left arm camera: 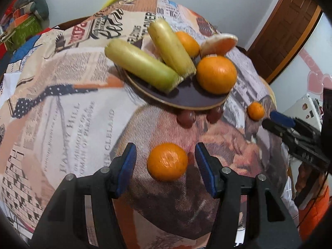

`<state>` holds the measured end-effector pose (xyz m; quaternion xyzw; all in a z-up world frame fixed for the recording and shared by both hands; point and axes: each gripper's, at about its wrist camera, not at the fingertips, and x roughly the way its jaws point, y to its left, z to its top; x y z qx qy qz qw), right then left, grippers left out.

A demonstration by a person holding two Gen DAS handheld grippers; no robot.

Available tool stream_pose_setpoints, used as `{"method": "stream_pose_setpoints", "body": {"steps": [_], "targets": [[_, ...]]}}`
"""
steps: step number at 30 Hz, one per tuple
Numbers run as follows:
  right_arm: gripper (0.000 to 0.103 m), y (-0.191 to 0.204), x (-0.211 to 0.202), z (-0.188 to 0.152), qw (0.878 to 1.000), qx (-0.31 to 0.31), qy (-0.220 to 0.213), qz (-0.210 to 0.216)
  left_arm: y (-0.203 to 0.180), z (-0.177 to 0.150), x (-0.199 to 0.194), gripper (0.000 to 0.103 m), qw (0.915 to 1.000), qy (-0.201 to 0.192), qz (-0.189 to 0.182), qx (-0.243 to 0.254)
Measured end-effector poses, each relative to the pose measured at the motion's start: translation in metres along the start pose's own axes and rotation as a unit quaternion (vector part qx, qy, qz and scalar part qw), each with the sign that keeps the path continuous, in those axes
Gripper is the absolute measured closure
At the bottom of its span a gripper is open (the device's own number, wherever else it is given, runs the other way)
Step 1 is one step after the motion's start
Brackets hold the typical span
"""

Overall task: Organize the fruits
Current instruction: 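Grasp a small mandarin with the left tool while the right tool grasps another mandarin, then carry both small mandarins onto the dark plate with both tools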

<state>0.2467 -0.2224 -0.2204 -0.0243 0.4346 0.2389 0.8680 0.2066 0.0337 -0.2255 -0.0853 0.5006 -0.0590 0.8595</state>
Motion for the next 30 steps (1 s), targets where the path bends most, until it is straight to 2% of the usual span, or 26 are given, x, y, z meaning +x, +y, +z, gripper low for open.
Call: {"method": "stream_pose_setpoints", "body": {"steps": [7,8,10,14,21,30], "targets": [[0.051,-0.008,0.012,0.003,0.999,0.026,0.004,0.018,-0.006,-0.008,0.0,0.045,0.9998,-0.012,0.012,0.014],[0.052,-0.007,0.013,0.002,0.999,0.026,0.003,0.019,-0.006,-0.009,0.0,0.047,0.9997,-0.014,0.012,0.014],[0.063,-0.005,0.014,0.001,1.0,0.021,0.001,0.018,-0.008,-0.011,-0.001,0.054,0.9996,-0.016,0.016,0.019],[0.071,-0.004,0.016,0.003,1.0,0.016,0.0,0.013,-0.008,-0.014,-0.003,0.066,0.9994,-0.02,0.018,0.02],[0.072,-0.002,0.01,0.006,0.999,0.02,-0.012,0.022,-0.005,-0.013,-0.009,0.066,0.9997,-0.026,0.005,0.004],[0.072,0.025,-0.005,0.019,0.998,-0.007,-0.039,0.046,-0.009,0.013,-0.031,0.066,0.9975,-0.07,0.004,0.014]]}}
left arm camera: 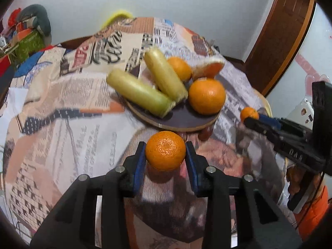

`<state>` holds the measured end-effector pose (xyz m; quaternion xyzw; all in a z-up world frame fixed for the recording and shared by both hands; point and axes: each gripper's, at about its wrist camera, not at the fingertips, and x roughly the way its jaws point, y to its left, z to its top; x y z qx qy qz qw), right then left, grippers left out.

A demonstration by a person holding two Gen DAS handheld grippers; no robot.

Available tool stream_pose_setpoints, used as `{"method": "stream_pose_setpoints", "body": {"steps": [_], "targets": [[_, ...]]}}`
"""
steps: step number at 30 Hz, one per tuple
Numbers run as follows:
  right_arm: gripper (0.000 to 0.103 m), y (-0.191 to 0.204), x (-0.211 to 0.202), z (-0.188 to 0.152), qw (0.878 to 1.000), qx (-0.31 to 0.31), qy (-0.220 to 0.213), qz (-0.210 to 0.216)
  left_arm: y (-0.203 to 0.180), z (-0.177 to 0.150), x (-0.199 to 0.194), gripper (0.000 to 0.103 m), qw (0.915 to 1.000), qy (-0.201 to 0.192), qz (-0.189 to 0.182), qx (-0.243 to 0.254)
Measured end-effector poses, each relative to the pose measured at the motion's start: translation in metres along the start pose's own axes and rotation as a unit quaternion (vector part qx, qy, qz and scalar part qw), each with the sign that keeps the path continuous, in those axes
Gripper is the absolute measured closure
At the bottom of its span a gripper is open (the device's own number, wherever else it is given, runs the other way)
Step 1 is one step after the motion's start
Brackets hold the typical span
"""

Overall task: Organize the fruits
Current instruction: 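Carry both small mandarins onto the dark plate with both tools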

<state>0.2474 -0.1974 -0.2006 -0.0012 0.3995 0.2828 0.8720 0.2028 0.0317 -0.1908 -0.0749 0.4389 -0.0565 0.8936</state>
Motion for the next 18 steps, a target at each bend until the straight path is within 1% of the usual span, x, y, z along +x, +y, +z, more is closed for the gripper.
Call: {"method": "stream_pose_setpoints", "body": {"steps": [7,18], "targets": [[0.072,0.022,0.009,0.011,0.999,-0.017,-0.009,0.027,0.001,0.021,-0.002,0.066,0.9997,-0.023,-0.009,-0.001],[0.072,0.043,0.036,0.027,0.998,-0.038,-0.002,0.05,0.013,0.033,0.01,0.066,0.9995,-0.029,-0.011,-0.006]]}}
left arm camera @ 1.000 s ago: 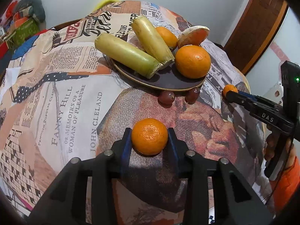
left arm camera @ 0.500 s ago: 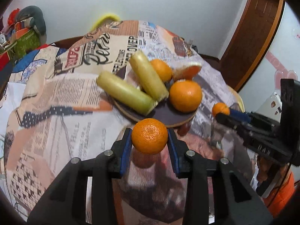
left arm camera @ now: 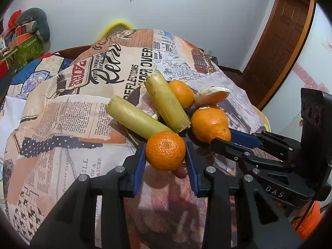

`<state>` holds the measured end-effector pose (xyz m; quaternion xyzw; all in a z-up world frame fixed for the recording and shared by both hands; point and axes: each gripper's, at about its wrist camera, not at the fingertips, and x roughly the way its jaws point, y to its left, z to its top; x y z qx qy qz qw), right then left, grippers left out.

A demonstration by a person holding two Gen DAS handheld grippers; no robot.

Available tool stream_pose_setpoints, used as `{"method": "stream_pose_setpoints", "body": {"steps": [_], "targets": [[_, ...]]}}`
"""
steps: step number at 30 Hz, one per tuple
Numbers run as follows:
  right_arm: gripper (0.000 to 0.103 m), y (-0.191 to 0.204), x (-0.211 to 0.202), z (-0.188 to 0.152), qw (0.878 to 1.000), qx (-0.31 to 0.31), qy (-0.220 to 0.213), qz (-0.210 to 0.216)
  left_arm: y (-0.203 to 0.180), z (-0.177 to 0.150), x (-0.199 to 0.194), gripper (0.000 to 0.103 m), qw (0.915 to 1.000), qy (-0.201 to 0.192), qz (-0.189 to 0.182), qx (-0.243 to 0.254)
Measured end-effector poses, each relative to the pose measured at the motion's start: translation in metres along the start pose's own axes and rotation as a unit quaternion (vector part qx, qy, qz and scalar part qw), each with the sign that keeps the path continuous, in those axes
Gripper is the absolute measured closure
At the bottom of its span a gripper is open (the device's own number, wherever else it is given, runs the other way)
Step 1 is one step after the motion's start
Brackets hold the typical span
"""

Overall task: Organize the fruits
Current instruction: 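Carry both small mandarins onto the dark plate with both tools, then open both tools and withdraw them from the plate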

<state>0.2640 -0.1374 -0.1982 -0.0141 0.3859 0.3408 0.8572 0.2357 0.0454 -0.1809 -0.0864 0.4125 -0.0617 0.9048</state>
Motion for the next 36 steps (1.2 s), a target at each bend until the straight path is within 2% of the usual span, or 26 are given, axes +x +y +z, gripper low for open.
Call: {"method": "stream_pose_setpoints", "body": {"steps": [7,12,17,28,36], "targets": [[0.071,0.004,0.014,0.008,1.0,-0.009,0.004,0.013,0.008,0.002,0.007,0.066,1.0,0.002,0.005,-0.004],[0.071,0.01,0.018,0.011,1.0,-0.027,0.008,0.007,0.009,0.006,0.013,0.066,1.0,0.002,0.005,-0.006],[0.07,0.007,0.019,0.014,1.0,-0.019,0.012,0.015,0.008,0.014,0.015,0.066,1.0,-0.004,0.003,-0.005],[0.069,0.001,-0.004,0.012,1.0,-0.014,-0.022,0.008,-0.001,0.032,0.028,0.066,0.9997,-0.007,0.011,0.019],[0.069,-0.016,-0.021,0.005,1.0,0.004,-0.025,-0.007,-0.005,0.049,0.044,0.065,0.9989,-0.004,0.03,0.036]]}}
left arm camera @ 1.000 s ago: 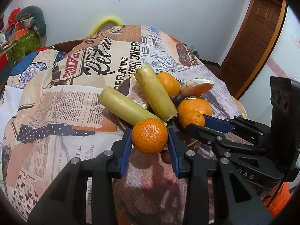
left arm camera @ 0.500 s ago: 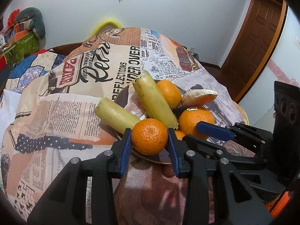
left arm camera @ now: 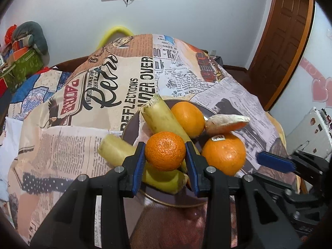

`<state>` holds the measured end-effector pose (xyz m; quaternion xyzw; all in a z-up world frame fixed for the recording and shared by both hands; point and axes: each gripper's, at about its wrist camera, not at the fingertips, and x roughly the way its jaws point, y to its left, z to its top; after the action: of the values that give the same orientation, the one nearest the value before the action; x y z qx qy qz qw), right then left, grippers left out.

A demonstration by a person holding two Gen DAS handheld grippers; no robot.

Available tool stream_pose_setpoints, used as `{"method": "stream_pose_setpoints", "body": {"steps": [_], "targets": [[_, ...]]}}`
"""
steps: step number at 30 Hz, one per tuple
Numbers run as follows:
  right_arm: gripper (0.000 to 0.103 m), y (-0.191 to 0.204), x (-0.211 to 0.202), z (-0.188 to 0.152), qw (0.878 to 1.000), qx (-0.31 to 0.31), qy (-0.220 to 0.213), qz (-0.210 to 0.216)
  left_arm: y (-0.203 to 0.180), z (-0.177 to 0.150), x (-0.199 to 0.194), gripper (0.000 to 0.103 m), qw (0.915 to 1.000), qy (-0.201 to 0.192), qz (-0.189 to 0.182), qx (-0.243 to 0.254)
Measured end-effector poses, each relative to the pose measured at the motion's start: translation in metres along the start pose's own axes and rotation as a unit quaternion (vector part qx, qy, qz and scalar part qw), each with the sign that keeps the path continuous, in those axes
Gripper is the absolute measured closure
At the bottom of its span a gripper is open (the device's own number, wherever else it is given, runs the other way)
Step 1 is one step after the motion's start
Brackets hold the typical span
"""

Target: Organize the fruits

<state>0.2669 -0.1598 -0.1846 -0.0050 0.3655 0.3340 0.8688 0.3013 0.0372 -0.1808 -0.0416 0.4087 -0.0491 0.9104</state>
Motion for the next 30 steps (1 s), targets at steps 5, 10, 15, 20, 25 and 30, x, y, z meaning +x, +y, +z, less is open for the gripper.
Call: {"method": "stream_pose_setpoints", "body": {"steps": [5,10,15,20,25,30], "targets": [[0.068,-0.003,-0.005,-0.005,1.0,0.001,0.003,-0.007,0.0,0.003,-0.003,0.035,0.9999,-0.01,0.013,-0.003],[0.068,-0.004,-0.002,-0.019,1.0,0.018,0.02,-0.003,0.001,-0.005,-0.012,0.035,0.9999,-0.011,0.008,-0.006],[0.068,-0.004,0.009,-0.033,0.998,0.029,0.047,-0.002,0.005,-0.021,-0.021,0.035,1.0,0.0,-0.001,-0.007],[0.068,0.0,0.019,-0.036,0.998,0.027,0.062,0.002,0.011,-0.035,-0.027,0.035,0.9999,0.013,-0.001,-0.01],[0.068,0.005,0.032,-0.04,0.996,0.025,0.081,0.007,0.016,-0.048,-0.03,0.035,0.9995,0.021,-0.009,-0.02],[0.068,0.011,0.037,-0.038,0.996,0.014,0.083,0.002,0.017,-0.059,-0.026,0.035,0.9994,0.031,0.002,-0.014]]}}
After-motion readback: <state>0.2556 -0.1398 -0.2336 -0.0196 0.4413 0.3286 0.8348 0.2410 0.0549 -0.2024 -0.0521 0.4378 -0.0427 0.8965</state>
